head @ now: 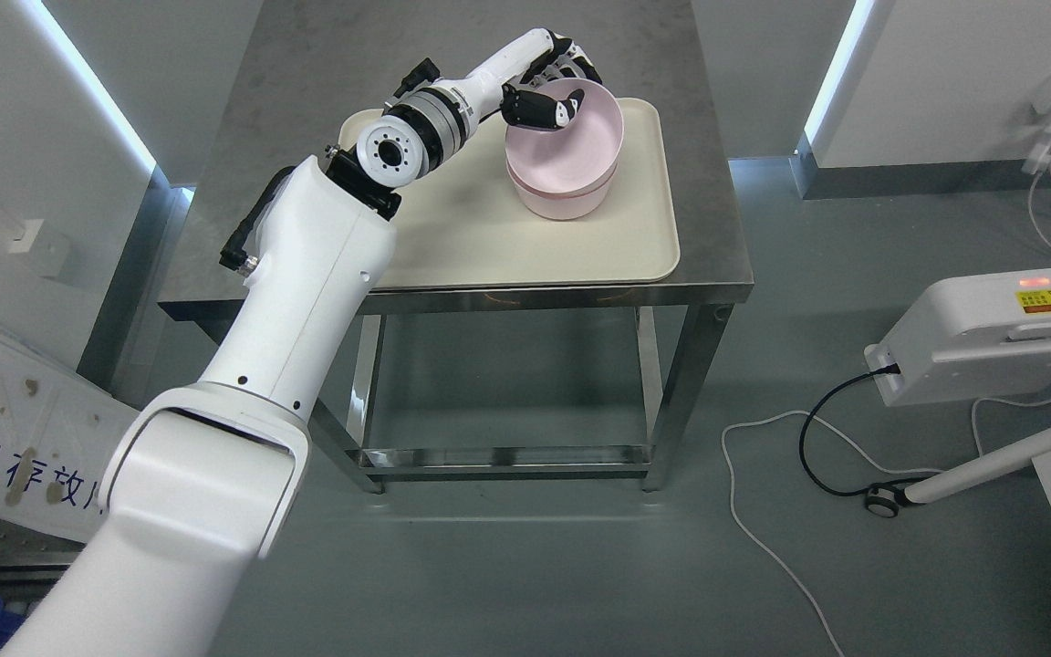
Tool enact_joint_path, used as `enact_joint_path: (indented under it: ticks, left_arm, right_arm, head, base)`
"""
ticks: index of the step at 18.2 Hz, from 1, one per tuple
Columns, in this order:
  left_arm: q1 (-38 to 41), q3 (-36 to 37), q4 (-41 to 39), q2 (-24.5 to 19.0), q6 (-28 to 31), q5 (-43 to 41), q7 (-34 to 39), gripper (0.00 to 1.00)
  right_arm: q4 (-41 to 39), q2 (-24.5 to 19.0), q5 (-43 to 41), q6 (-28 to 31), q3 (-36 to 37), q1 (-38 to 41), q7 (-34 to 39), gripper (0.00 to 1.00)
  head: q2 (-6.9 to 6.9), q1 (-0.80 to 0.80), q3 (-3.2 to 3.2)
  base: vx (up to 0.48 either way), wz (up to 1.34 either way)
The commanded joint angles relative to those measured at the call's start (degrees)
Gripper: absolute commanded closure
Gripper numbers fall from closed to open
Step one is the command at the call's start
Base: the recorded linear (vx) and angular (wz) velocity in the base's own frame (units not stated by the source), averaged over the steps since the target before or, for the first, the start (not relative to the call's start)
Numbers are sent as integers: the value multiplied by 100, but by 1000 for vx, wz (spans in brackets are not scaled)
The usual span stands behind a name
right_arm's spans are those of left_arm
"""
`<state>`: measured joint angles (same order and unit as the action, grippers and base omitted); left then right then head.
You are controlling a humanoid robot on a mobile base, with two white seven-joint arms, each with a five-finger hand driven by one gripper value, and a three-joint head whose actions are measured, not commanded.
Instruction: Stack pink IKEA bowls on left shelf middle
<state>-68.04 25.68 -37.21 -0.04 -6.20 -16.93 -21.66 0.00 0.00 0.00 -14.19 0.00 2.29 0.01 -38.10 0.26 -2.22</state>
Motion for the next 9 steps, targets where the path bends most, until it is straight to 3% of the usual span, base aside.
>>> enact_joint_path:
  ticks: [1,5,7,9]
  left_arm:
    - [-7,-246,-58,-96,-21,41,-13,55]
    - [98,-1862,-952,-96,-65,460,-31,46]
    - [483,-1901,-1540,-96,-336,1345,-31,30]
    - [1062,-1595,-2016,-96,-906,1692,-31,17]
  right_arm:
    - [-100,100,-9,4,27,0,-1,0]
    - [-100,100,-9,4,27,0,-1,0]
    - [-100,100,-9,4,27,0,-1,0]
    - [-100,100,-9,4,27,0,-1,0]
  head:
    - [0,0,0]
    - [0,0,0]
    - [0,0,0]
    - [0,0,0]
  base:
    - [0,0]
    - [0,0]
    - [0,0]
    - [0,0]
